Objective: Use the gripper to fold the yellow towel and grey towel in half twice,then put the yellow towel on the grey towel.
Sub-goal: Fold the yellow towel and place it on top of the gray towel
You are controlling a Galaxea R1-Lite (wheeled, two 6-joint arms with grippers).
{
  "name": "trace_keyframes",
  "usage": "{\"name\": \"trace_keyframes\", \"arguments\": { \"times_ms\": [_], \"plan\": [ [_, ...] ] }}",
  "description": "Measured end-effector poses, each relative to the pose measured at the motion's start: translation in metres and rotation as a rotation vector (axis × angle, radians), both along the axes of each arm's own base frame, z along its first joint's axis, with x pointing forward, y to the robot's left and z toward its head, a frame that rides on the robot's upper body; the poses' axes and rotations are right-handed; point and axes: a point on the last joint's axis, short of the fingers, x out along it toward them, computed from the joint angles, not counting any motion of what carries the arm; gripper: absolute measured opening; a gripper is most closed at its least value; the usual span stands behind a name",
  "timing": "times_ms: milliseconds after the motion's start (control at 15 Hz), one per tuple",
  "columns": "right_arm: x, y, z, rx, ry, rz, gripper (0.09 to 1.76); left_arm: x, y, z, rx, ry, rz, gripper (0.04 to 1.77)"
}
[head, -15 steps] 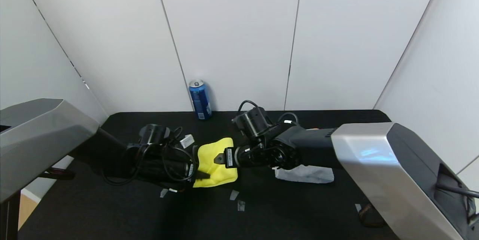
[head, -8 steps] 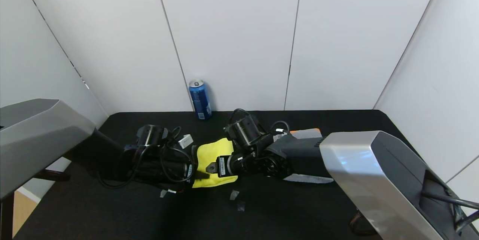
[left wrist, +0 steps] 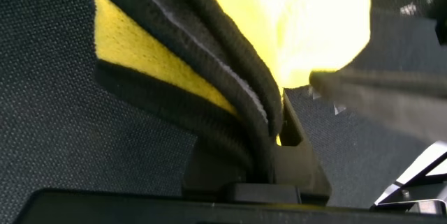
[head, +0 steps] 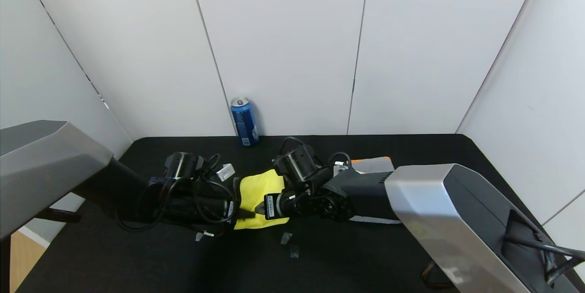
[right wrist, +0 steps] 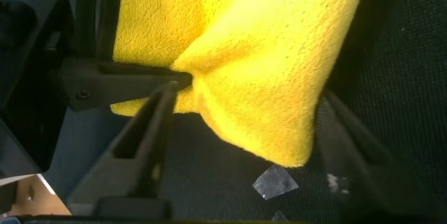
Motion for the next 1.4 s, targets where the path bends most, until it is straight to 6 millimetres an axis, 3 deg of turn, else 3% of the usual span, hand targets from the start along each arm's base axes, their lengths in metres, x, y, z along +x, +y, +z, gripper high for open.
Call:
{"name": "trace_keyframes", "arguments": {
  "times_ms": [267, 333, 400, 1000, 1200, 1400],
  "plan": [
    [0.001, 0.000, 0.000, 0.003, -0.003, -0.003, 0.79, 0.000, 0.000, 0.000, 0.001, -0.003, -0.003, 0.20],
    [0.001, 0.000, 0.000, 0.003, -0.003, -0.002, 0.51, 0.000, 0.000, 0.000, 0.002, -0.002, -0.003, 0.20],
    [0.000, 0.000, 0.000, 0.004, -0.003, -0.002, 0.12, 0.000, 0.000, -0.001, 0.002, -0.001, -0.003, 0.20],
    [-0.003, -0.004, 0.013, -0.006, 0.001, -0.021, 0.14, -0.001, -0.004, 0.007, 0.001, -0.023, -0.012, 0.20],
    [-0.007, -0.015, 0.035, -0.020, 0.026, -0.040, 0.14, -0.007, -0.014, 0.024, 0.008, -0.053, -0.019, 0.20],
    [-0.007, -0.039, 0.067, -0.022, 0.033, -0.079, 0.14, -0.013, -0.028, 0.054, 0.051, -0.108, -0.011, 0.20]
  ]
}}
